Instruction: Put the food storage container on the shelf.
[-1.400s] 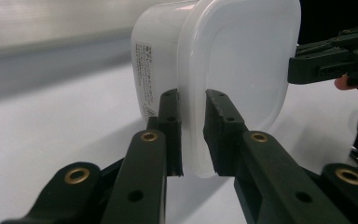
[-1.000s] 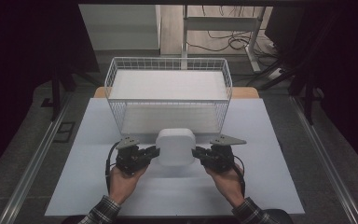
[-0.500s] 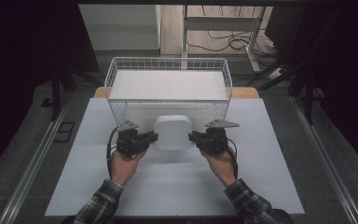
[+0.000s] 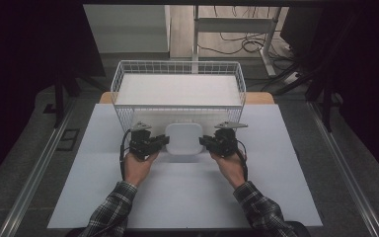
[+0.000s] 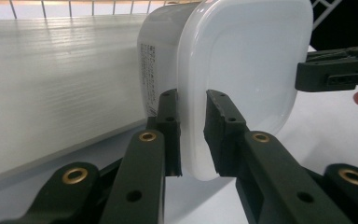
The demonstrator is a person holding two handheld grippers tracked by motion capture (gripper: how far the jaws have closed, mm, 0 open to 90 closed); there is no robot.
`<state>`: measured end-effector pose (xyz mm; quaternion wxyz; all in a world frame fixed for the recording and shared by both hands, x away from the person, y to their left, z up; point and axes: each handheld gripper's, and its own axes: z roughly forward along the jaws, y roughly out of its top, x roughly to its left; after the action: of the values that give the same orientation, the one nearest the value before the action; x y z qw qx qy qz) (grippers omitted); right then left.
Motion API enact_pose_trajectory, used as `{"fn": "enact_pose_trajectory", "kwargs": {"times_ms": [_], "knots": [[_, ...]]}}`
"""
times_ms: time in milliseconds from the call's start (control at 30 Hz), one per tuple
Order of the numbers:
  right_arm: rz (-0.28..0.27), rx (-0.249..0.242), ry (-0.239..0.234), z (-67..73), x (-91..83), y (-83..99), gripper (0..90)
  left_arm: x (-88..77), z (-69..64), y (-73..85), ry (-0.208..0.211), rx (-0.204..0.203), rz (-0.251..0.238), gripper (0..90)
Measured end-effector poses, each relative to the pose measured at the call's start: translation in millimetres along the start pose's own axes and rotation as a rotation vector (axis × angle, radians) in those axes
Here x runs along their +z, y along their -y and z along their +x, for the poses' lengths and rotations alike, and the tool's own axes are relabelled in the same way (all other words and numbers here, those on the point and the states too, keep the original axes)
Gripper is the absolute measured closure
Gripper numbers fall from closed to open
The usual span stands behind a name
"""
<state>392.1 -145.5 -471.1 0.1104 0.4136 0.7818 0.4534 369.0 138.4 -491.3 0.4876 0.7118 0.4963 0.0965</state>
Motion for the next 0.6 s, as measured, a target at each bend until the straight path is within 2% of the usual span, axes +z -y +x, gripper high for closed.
{"fn": "enact_pose_trajectory", "kwargs": {"times_ms": [100,133,233,367,467,500,600], "knots": [[0.011,-0.003,0.005,-3.2,4.9,-1.4,76.3,5.6,2.9,-0.7,-0.011,-0.002,0.009,76.4],[0.011,0.000,0.005,-4.1,6.7,-1.4,76.1,6.3,3.7,-1.0,-0.001,-0.010,0.002,76.3],[0.008,0.025,-0.006,-9.5,8.3,-1.9,75.8,8.1,2.8,-2.9,0.000,0.004,-0.003,76.3],[-0.010,0.034,-0.013,-14.3,11.6,-1.1,73.1,12.3,1.8,-4.3,-0.022,0.031,-0.019,73.6],[-0.009,-0.001,0.025,-11.4,16.0,-1.5,66.4,16.2,3.3,-4.7,-0.028,0.024,-0.033,69.3],[-0.013,-0.004,0.030,-11.7,17.1,-1.7,64.9,17.3,3.6,-5.3,-0.053,0.038,-0.038,67.6],[-0.047,-0.025,0.063,-11.8,19.0,-4.5,63.7,19.9,7.0,-8.1,-0.067,0.038,-0.060,62.0]]}}
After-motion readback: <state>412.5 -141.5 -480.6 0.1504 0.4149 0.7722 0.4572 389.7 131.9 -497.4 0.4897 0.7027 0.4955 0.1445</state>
